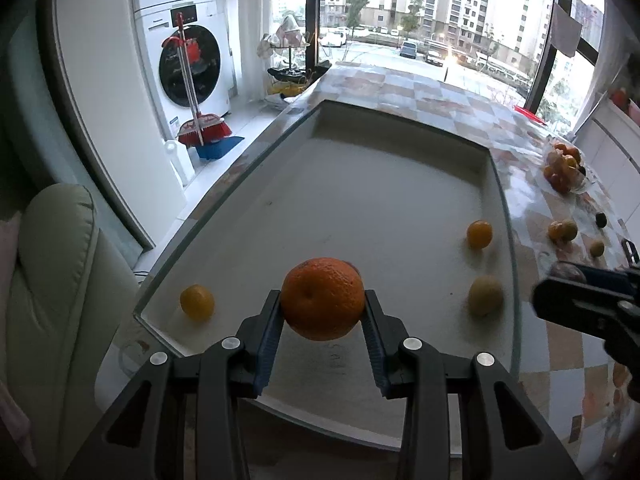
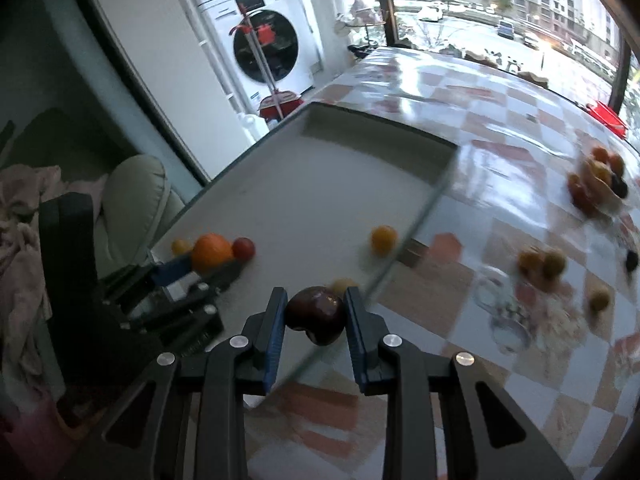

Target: Organize fruits

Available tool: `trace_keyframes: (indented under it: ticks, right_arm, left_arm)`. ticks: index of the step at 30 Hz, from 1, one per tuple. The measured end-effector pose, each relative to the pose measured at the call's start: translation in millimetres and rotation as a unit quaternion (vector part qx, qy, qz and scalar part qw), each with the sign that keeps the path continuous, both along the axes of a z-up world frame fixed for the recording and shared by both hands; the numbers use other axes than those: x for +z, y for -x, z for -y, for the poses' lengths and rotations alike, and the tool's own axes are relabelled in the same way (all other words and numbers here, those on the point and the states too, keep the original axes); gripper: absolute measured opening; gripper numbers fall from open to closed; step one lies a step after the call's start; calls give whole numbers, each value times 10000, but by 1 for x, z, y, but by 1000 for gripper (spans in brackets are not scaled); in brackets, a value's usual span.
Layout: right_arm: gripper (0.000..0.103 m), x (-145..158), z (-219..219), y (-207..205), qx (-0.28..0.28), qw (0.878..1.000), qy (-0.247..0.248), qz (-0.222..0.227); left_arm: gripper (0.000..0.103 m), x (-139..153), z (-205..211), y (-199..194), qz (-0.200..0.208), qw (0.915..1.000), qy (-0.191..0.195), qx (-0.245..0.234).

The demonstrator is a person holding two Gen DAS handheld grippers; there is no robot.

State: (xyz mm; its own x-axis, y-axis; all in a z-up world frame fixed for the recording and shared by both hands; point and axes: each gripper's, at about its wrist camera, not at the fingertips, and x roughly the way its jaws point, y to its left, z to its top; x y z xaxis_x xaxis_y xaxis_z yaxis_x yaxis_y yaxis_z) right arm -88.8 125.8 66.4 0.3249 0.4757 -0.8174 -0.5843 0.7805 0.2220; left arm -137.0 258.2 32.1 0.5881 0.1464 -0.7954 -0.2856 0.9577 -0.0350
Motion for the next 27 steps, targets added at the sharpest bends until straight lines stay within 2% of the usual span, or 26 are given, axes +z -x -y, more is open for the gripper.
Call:
trace_keyframes:
  ticks: [6,8,9,10,11,12,15,20,24,27]
  right_arm:
    - [34,-11,-17,-6,22,9997,90,-234]
    - [53,-13,-18,-8,17,9995,127,-299]
    - [70,-12,-17,-8,-3,9995,140,-290]
    - [78,-11,-16,-7,-22,9996,138,-256]
    - [79,-9,-14,-6,-40,9997,130,-203]
    - [79,-7,-13,-6,-54,9998,132,-161]
    - [81,-4,-6,-6,-130,9998,117,-120]
    - [84,-8,30,-10,-524,9983,54,-247]
    - [86,-16,66,-12,-854,9955,-3,-401]
    - [90,-22,99,-12,-1190,9922,41,-365]
  left_arm:
    - [41,-5,-3,-1,-121,9999,-48,23]
    - [45,-8,-4,-1,-156,9999,-70,29]
    - [51,-7,-4,1,-127,9999,-92,36]
    - [57,-6,-3,2,-77,9999,-127,34]
    - [73,-4,-2,3,-17,9998,-183,63]
    - [85,-2,-2,6,70,9997,-228,104]
    - [86,2,1,8,183,9995,-230,69]
    - [86,-8,13,2,-112,9996,-199,-167]
    - [86,-9,33,1,-162,9972,-657,-324]
    - [86,-5,40,2,-120,9965,-735,-386]
